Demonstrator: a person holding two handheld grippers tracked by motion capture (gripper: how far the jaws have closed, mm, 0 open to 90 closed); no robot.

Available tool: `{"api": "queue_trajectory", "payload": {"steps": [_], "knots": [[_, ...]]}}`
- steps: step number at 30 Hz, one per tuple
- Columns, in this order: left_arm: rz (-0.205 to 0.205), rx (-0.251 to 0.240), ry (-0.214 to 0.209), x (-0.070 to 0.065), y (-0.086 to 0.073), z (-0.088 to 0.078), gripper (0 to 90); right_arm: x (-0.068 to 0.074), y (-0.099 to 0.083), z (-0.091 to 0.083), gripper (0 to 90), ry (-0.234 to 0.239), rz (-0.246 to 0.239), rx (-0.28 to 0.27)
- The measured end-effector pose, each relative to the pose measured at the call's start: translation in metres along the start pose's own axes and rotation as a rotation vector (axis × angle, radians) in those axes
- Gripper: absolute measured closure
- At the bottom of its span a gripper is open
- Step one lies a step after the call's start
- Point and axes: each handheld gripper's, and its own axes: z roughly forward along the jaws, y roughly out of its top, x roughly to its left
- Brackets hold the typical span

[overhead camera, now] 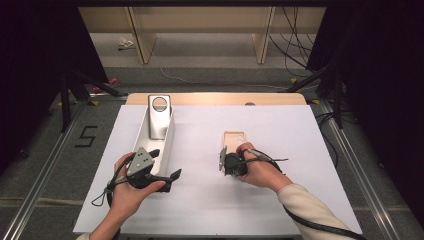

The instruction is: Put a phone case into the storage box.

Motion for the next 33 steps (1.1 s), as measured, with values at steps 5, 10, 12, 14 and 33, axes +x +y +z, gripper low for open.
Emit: {"api": "queue_trajectory", "payload": {"steps": [5, 10, 12, 14, 33], "knots": [[0.0, 0.0, 0.001, 0.0, 0.0, 0.0, 3.0, -0.001, -0.004, -0.002, 85.7, -0.001, 0.012, -0.034], [0.001, 0.0, 0.001, 0.0, 0.0, 0.0, 3.1, -0.003, -0.007, -0.007, 86.3, -0.002, 0.026, -0.069], [-0.003, 0.0, 0.001, 0.0, 0.0, 0.0, 3.1, -0.003, -0.008, -0.009, 86.7, -0.006, 0.035, -0.093], [-0.001, -0.001, 0.003, 0.001, 0.0, -0.001, 3.1, -0.004, -0.01, -0.011, 87.0, -0.008, 0.037, -0.112], [-0.004, -0.001, 0.004, 0.0, 0.0, 0.0, 3.2, -0.003, -0.032, -0.023, 87.6, 0.002, 0.142, -0.285]]}}
